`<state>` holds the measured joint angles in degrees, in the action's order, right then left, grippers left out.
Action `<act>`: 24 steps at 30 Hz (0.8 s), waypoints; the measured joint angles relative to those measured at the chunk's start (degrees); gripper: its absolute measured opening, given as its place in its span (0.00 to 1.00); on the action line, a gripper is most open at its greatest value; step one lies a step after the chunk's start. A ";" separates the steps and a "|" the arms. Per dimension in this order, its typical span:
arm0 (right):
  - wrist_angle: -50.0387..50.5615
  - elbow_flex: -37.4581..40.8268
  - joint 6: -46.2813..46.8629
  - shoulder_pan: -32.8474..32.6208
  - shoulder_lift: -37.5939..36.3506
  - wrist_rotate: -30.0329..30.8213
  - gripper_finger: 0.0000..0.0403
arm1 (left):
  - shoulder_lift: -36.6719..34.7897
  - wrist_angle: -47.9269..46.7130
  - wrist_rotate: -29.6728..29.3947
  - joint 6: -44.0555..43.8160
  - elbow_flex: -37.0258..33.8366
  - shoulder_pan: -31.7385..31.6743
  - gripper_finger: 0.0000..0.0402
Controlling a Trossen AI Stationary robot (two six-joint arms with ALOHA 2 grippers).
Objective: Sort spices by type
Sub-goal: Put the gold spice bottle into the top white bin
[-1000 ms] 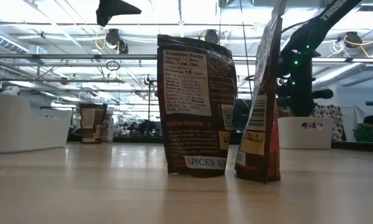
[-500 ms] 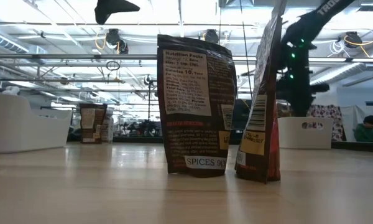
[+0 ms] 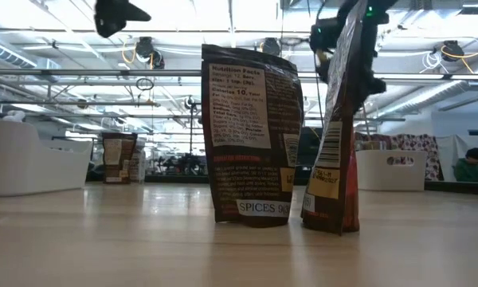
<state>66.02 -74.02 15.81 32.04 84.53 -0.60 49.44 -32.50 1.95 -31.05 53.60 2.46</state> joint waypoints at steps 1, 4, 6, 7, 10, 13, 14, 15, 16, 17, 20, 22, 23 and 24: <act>-0.49 -0.34 0.00 -1.39 0.00 -1.37 0.00 | 0.10 -1.50 1.29 -1.49 0.00 1.23 0.62; -4.91 -0.53 -0.11 -5.63 0.00 -5.48 0.00 | 0.06 -7.64 5.38 -7.69 0.01 5.41 0.62; -9.01 -0.53 -0.88 -8.13 0.00 -8.08 0.00 | 0.09 -12.26 8.03 -13.10 0.00 8.43 0.62; -11.15 -0.53 -1.53 -9.26 0.00 -9.33 0.00 | 0.10 -13.97 9.24 -15.82 0.00 10.07 0.62; -16.44 -0.53 -3.47 -12.42 0.00 -11.59 0.00 | 0.47 -14.76 12.78 -23.68 0.02 15.39 0.62; -19.23 -0.53 -5.37 -14.95 0.00 -11.79 0.00 | 2.03 -13.02 14.57 -31.41 0.02 20.33 0.62; -19.76 -0.53 -5.99 -15.67 0.00 -11.77 0.00 | 2.81 -11.86 14.87 -33.81 0.02 21.92 0.62; -20.02 -0.53 -6.50 -16.38 0.00 -11.76 0.00 | 3.75 -10.75 15.14 -36.31 0.02 23.54 0.62; -20.35 -0.53 -7.00 -17.08 0.00 -11.75 0.00 | 4.73 -9.88 15.69 -38.62 0.04 25.14 0.62; -21.03 -0.53 -7.46 -17.76 0.00 -11.74 0.00 | 5.85 -9.04 16.37 -40.64 0.03 26.69 0.62; -22.72 -0.53 -8.42 -19.86 0.00 -11.74 0.00 | 9.62 -7.39 18.76 -44.49 0.87 30.61 0.62; -23.73 -0.53 -7.70 -21.15 0.00 -11.74 0.00 | 11.93 -8.92 19.24 -44.53 2.02 32.99 0.62; -24.21 -0.53 -6.49 -21.79 0.00 -11.75 0.00 | 12.85 -10.32 19.27 -44.03 2.56 34.03 0.62; -24.66 -0.53 -4.82 -22.52 0.00 -11.74 0.00 | 13.65 -11.90 19.26 -43.30 3.10 35.00 0.62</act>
<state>41.35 -74.54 10.99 9.51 84.53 -12.34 63.08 -44.40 21.20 -74.35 56.71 37.46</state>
